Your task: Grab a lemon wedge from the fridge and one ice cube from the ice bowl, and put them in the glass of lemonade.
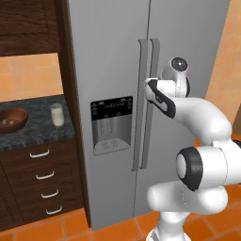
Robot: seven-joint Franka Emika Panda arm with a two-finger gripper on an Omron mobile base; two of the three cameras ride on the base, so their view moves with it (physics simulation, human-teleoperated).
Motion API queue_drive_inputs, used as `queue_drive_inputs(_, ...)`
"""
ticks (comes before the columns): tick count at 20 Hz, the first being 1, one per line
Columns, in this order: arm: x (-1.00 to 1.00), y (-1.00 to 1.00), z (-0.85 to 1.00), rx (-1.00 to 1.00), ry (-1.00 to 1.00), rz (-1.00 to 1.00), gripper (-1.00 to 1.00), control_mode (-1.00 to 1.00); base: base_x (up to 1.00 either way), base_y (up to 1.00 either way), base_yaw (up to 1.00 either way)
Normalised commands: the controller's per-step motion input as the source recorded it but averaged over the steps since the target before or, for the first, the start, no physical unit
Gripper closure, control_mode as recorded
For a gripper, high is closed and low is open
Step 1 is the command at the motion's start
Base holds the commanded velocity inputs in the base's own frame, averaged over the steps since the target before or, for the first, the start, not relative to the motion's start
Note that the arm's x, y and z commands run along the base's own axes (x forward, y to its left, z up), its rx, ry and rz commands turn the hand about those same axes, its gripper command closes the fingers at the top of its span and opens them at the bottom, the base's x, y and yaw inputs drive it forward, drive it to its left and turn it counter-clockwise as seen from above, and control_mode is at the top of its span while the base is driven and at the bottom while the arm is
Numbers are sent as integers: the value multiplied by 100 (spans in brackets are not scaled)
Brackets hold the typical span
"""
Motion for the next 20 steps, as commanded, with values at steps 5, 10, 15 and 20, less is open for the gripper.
queue_drive_inputs(5,41,-9,-13,9,2,4,-100,-100,0,0,0)
queue_drive_inputs(10,6,0,-18,6,0,8,-100,-100,0,0,0)
queue_drive_inputs(15,21,0,-3,4,0,10,-100,-100,0,0,0)
queue_drive_inputs(20,29,5,0,0,0,5,-100,-100,0,0,0)
